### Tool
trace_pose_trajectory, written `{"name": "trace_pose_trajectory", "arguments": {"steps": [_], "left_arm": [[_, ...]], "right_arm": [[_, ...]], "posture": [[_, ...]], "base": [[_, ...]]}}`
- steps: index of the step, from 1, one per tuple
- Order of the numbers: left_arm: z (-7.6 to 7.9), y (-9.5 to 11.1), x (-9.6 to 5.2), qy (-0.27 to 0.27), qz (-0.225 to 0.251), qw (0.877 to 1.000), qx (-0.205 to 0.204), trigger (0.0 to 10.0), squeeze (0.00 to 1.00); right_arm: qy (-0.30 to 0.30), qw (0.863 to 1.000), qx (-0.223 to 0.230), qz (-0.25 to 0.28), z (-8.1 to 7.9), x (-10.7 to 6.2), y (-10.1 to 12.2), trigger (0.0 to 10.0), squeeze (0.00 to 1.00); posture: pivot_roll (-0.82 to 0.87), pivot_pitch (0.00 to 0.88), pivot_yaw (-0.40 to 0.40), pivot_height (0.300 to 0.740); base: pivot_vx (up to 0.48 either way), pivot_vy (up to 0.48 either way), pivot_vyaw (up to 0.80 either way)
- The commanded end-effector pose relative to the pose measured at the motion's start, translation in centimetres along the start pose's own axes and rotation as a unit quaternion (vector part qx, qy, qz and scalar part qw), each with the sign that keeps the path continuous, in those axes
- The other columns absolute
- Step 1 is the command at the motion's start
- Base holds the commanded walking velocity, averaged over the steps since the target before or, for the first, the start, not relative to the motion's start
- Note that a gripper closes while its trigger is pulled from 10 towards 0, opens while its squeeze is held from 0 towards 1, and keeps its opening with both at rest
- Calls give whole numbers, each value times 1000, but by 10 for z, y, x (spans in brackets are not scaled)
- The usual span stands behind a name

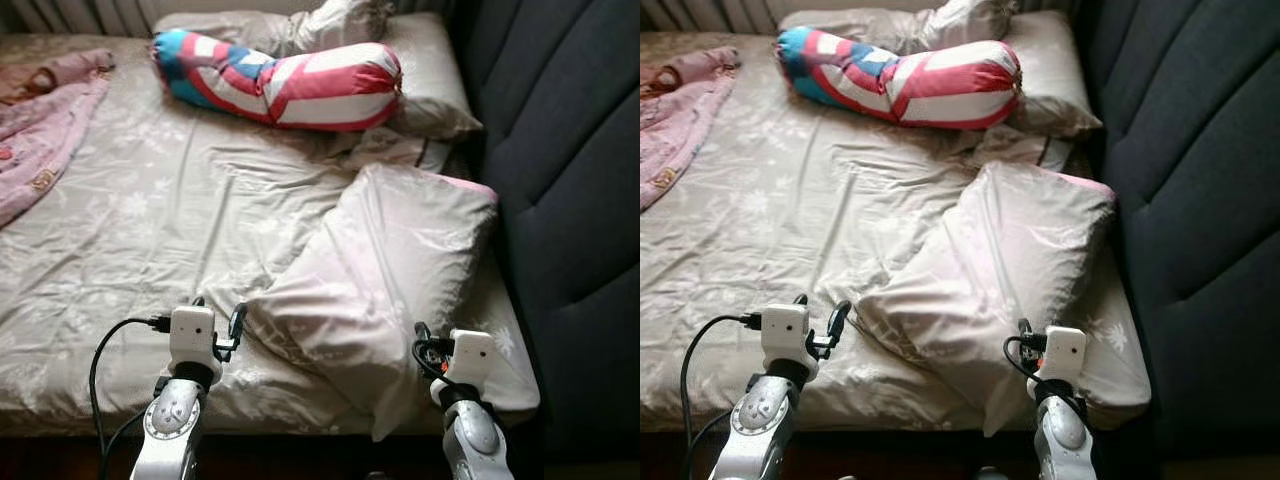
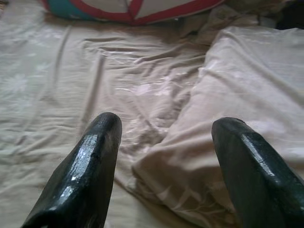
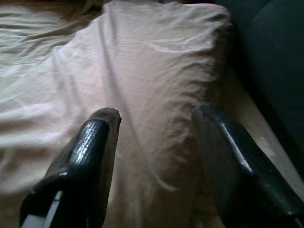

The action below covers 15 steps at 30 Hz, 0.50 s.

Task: Clean up the room

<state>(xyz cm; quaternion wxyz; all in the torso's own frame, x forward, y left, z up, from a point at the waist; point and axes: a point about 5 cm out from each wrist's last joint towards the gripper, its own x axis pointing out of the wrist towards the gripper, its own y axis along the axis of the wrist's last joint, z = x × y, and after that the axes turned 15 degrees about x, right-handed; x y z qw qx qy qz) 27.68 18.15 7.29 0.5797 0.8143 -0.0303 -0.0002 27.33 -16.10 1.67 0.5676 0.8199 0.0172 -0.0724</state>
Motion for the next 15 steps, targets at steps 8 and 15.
{"name": "trace_pose_trajectory", "arguments": {"steps": [8,15], "left_arm": [[1,-2,-2,-1,-8,1000,1,10000,0],[2,-1,-2,-4,-6,1000,1,10000,0]], "right_arm": [[-3,1000,5,-3,1,-3,-2,10000,0],[-2,1000,5,-8,0,-3,-3,10000,0]], "posture": [[-54,233,-60,740],[-55,234,-60,740]], "base": [[0,0,-178],[0,0,0]]}}
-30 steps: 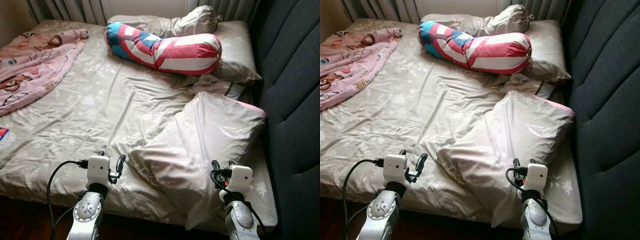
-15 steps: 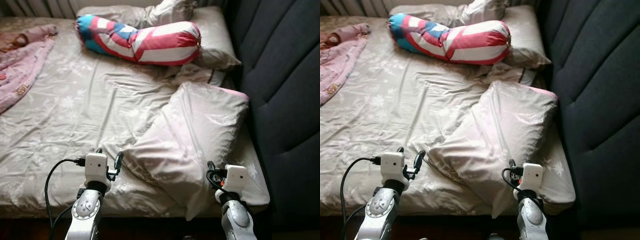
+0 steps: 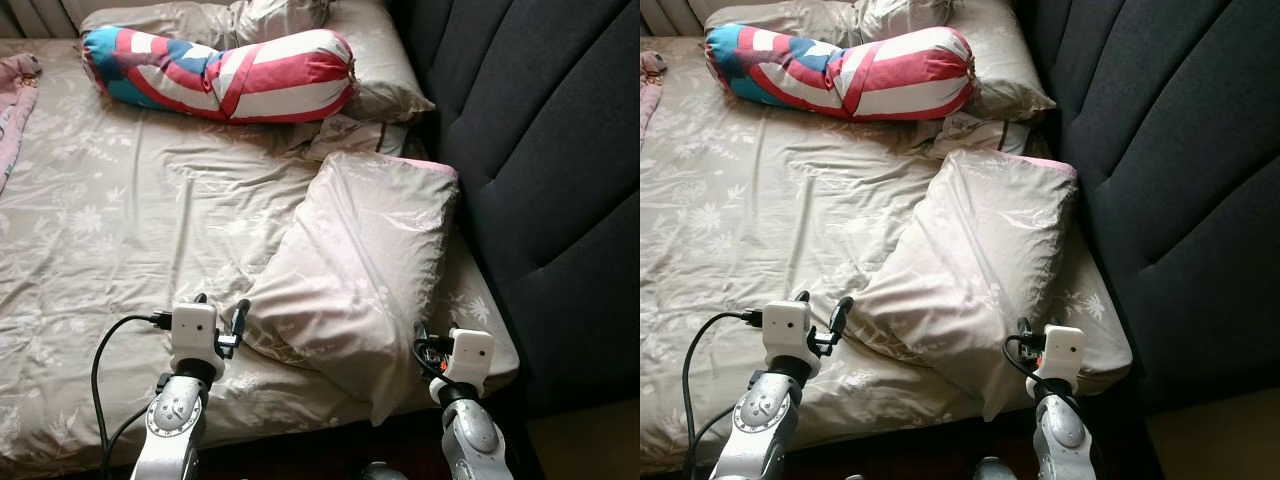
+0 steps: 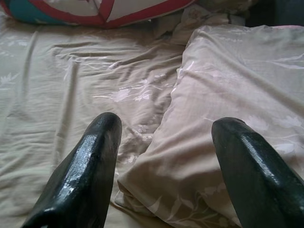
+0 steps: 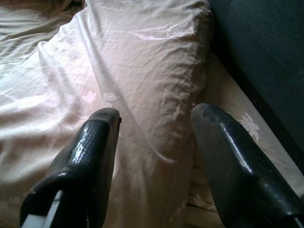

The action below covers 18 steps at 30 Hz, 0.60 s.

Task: Clean up the room

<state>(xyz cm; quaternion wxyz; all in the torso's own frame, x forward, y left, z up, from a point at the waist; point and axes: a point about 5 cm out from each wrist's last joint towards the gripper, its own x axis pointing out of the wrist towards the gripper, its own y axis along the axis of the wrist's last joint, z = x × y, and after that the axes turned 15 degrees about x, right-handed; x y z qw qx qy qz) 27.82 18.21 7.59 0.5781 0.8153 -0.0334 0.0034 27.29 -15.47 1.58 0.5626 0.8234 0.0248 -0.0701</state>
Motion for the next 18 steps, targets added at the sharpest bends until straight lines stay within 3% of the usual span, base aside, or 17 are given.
{"name": "trace_pose_trajectory", "arguments": {"steps": [1,18], "left_arm": [[4,-3,-3,-6,-10,1000,-1,10000,0],[5,-1,-3,-8,-5,1000,-6,10000,0]], "right_arm": [[-8,1000,0,-4,5,-3,-1,10000,0],[2,1000,0,-13,4,-3,-2,10000,0]], "posture": [[-55,234,-60,740],[-55,235,-62,740]], "base": [[0,0,0],[0,0,0]]}}
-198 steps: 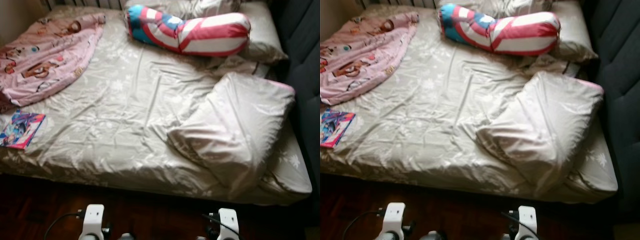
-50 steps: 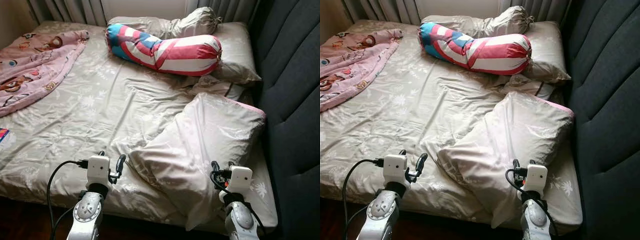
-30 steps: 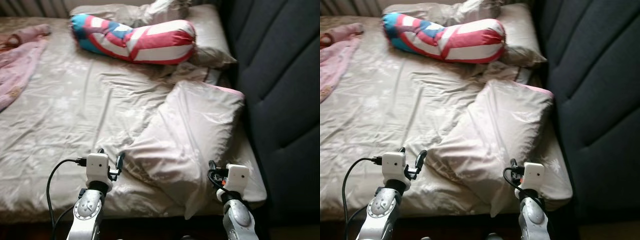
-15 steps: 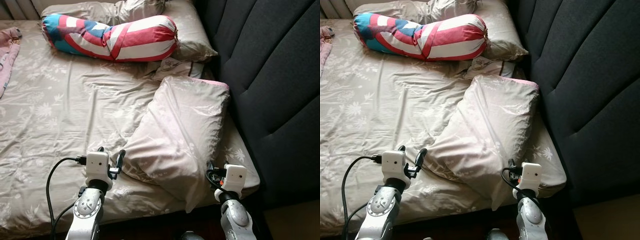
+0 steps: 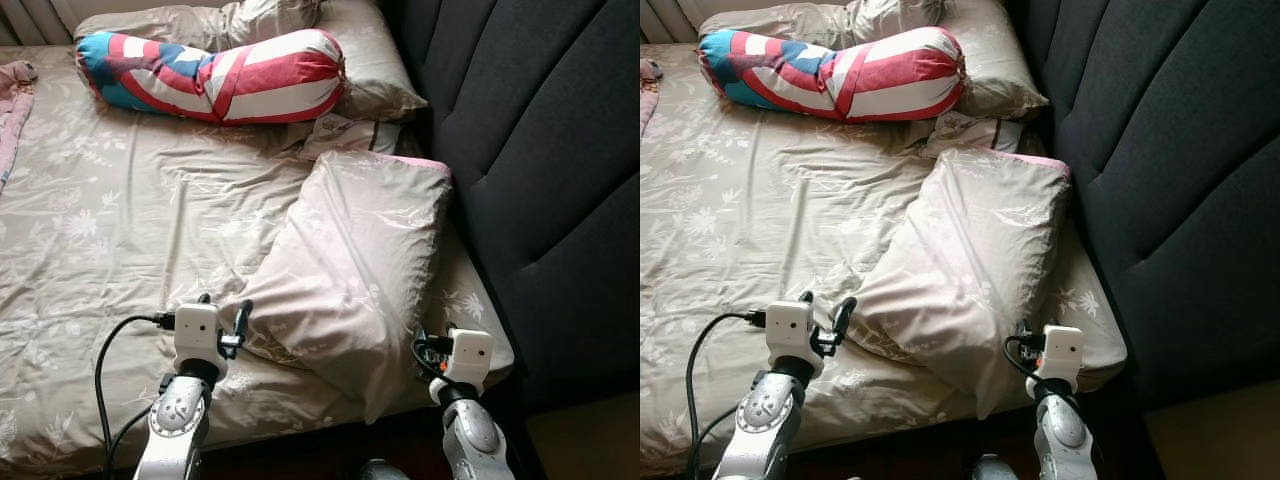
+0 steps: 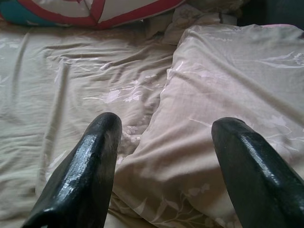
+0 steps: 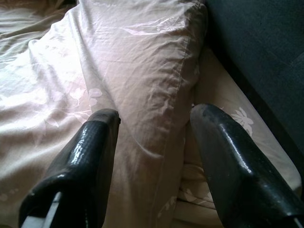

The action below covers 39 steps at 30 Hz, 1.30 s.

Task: Clean up the room

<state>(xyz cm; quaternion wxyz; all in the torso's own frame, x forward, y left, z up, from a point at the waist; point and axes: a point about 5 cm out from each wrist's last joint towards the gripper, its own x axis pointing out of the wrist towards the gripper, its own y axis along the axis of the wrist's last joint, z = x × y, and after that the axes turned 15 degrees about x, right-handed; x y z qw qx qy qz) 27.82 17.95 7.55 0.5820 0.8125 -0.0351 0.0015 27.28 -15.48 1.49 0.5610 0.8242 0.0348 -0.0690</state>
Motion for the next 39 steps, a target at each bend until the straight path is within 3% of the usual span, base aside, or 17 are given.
{"name": "trace_pose_trajectory", "arguments": {"steps": [1,21,39], "left_arm": [[3,-2,-3,-6,-5,1000,-1,10000,0],[6,0,-3,-11,0,1000,-5,10000,0],[6,1,-3,-11,1,1000,-3,10000,0]], "right_arm": [[-5,1000,-1,-6,4,-3,-1,10000,0],[34,999,0,-31,-5,-6,-9,10000,0],[-28,999,10,-39,11,-8,-13,10000,0]], "posture": [[-55,235,-62,740],[-67,239,-66,740],[-64,243,-67,740]], "base": [[0,0,0],[231,0,0],[0,0,0]]}}
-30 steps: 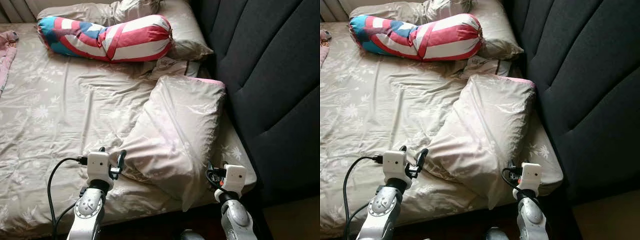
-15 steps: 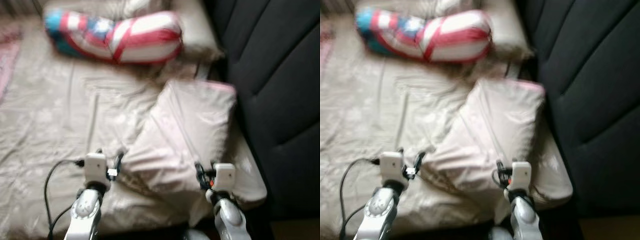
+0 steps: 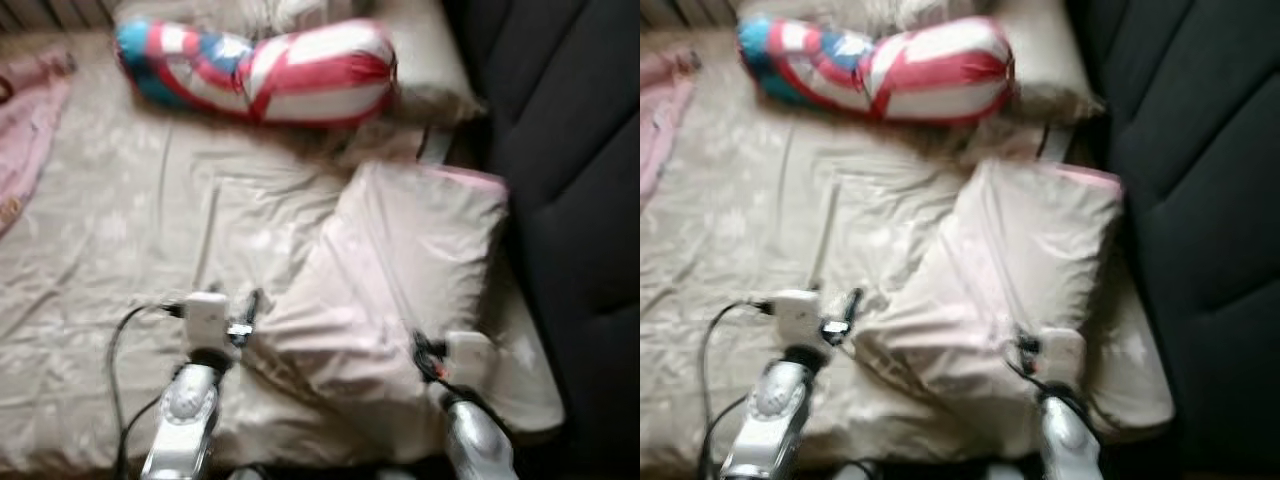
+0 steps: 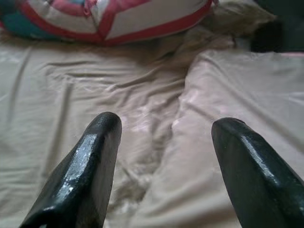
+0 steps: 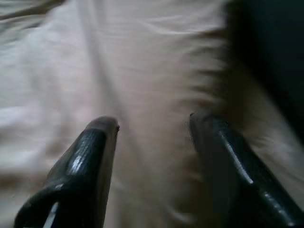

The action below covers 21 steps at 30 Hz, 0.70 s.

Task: Clean up the room

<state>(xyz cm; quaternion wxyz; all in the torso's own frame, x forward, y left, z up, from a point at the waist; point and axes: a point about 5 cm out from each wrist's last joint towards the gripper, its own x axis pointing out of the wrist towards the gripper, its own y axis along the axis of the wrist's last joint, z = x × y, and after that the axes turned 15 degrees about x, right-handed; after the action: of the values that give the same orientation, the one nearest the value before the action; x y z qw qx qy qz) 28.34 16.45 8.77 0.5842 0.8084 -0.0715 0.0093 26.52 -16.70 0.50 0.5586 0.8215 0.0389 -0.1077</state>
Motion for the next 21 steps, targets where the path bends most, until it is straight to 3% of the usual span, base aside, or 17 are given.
{"name": "trace_pose_trajectory", "arguments": {"steps": [1,11,12,21], "left_arm": [[-4,-15,-11,4,-34,999,1,10000,0],[-3,-16,-11,1,-36,999,3,10000,0],[-3,-16,-11,1,-37,999,3,10000,0],[-4,-16,-11,-2,-38,999,5,10000,0]], "right_arm": [[-12,1000,9,-10,-1,-3,-7,10000,0],[-32,999,6,-33,8,-3,-11,10000,0],[-29,998,6,-46,8,-2,-13,10000,1000],[-18,998,7,-67,5,4,-14,10000,1000]], "posture": [[-63,243,-66,740],[-62,243,-63,740],[-62,243,-63,740],[-60,246,-60,740]], "base": [[0,0,0],[0,0,0],[0,0,0],[0,0,0]]}}
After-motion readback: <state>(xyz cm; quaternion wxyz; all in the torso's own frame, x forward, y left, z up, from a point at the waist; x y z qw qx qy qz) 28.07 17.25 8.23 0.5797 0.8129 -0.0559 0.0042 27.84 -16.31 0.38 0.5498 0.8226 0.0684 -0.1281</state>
